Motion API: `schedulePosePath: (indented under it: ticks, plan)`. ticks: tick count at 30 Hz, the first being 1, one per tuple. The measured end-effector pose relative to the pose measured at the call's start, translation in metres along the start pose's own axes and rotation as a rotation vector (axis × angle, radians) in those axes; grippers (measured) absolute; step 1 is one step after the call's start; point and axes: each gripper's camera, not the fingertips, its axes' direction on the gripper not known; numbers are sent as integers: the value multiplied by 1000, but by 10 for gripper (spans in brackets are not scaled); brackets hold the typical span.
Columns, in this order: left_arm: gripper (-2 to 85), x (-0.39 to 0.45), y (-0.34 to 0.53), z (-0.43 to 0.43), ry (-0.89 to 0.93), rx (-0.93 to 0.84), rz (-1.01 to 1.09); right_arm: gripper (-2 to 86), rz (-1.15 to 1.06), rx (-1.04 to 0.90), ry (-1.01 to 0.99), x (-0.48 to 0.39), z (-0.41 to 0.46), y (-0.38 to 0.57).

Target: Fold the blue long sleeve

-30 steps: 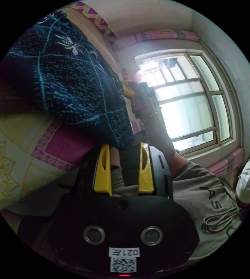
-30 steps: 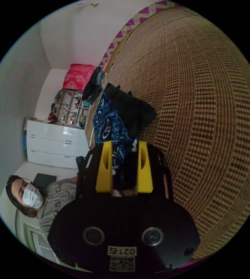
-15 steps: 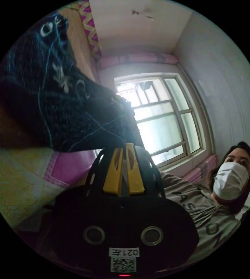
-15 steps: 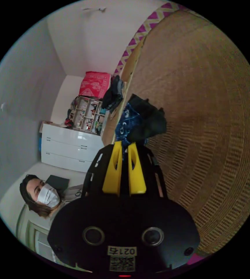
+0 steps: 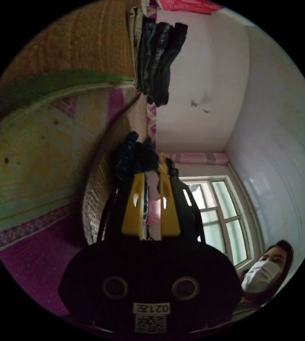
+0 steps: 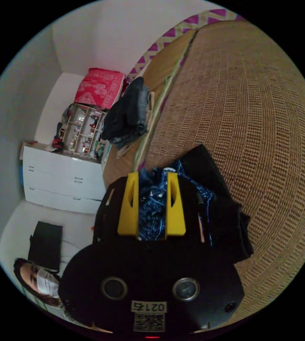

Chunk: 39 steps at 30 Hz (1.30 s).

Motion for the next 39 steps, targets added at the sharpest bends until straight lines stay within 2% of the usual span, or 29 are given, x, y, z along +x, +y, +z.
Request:
schedulePosePath:
  ticks: [4, 8, 11, 13, 16, 18, 23, 27, 31, 32, 36, 39]
  plan:
    - [61, 35, 15, -4, -84, 29, 209, 90, -127, 8, -108, -6, 6, 38]
    - [64, 69, 19, 53, -208, -125, 442, 35, -348, -93, -117, -49, 37, 99]
    - [69, 91, 30, 117, -385, -234, 679, 3, -511, -175, 89, -90, 97, 163]
    - [65, 97, 50, 165, -656, -240, 929, -4, -613, -189, 428, -111, 159, 215]
    - [17, 76, 65, 222, -1003, -345, 980, -6, -710, -106, 781, -114, 230, 266]
    - [2, 71, 73, 237, -1038, -364, 1011, -6, -691, 7, 846, -115, 246, 284]
    - [-9, 67, 73, 259, -1017, -409, 987, -3, -594, 22, 798, -109, 253, 281]
    - [-9, 61, 53, 255, -881, -391, 824, 24, -536, 37, 706, -104, 227, 274]
    - [-9, 61, 37, 218, -592, -312, 617, 80, -264, 313, 650, -83, 116, 285]
    - [-9, 62, 38, 215, -579, -308, 615, 84, -217, 335, 642, -75, 102, 286]
    - [-10, 69, 61, 205, -731, -193, 660, 119, 73, 293, 401, -6, 48, 286]
    - [-10, 62, 69, 199, -762, -88, 571, 136, 197, 265, 176, 26, 50, 286]
